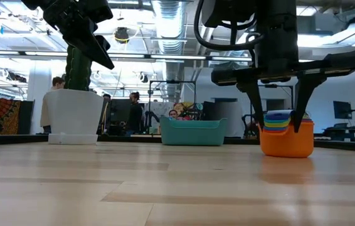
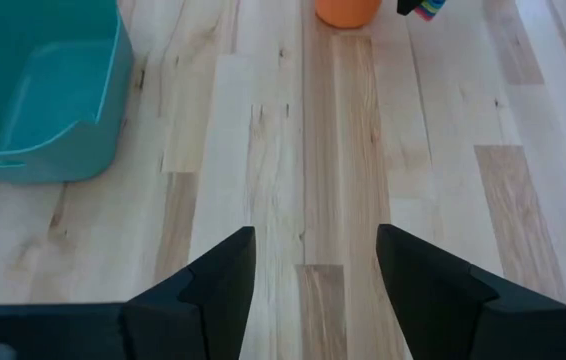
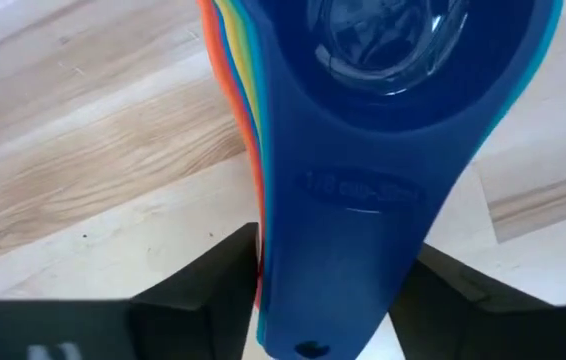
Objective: Nest measuring cups in basket
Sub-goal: Put the stacked measuring cups into the blue bin
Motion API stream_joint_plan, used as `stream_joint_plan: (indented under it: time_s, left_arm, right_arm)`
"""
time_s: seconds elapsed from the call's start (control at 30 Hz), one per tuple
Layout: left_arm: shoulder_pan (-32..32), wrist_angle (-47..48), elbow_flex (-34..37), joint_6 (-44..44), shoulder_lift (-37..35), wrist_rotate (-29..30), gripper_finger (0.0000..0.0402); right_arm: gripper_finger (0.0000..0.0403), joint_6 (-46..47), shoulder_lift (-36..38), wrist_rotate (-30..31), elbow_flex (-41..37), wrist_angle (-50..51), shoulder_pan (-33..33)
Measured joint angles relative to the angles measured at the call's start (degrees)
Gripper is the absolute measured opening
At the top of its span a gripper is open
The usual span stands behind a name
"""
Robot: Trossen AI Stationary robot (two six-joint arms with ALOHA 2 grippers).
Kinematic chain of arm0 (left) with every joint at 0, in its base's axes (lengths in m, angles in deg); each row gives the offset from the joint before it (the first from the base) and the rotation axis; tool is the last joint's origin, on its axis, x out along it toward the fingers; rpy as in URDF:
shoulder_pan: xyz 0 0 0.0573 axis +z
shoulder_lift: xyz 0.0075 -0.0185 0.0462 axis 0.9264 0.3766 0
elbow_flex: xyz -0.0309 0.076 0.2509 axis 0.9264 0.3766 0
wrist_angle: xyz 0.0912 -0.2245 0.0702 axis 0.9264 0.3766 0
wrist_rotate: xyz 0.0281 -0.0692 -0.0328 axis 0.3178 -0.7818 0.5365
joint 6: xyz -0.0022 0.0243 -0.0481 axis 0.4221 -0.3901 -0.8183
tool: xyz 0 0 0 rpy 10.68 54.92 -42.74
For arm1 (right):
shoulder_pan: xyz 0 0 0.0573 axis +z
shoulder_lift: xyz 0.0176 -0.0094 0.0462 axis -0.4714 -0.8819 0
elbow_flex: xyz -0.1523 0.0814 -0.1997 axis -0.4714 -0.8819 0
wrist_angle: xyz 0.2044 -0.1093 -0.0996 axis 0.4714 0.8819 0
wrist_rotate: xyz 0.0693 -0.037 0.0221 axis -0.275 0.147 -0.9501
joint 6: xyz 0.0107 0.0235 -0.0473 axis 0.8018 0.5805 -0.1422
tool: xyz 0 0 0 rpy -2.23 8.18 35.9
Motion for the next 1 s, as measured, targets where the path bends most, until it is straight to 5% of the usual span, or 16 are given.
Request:
stream_joint_plan:
  time_s: [0.27,0.6,1.0]
  left_arm:
    - [0.0,0.0,0.0,0.0,0.0,0.0,0.0199]
    - [0.0,0.0,0.0,0.0,0.0,0.0,0.0199]
    - [0.0,0.0,0.0,0.0,0.0,0.0,0.0199]
  right_arm:
    - [0.0168,0.0,0.0,0.0,0.0,0.7,0.1]
    - [0.0188,0.0,0.0,0.0,0.0,0.7,0.8]
    - [0.0159,-0.1,0.0,-0.1,0.0,0.7,0.9]
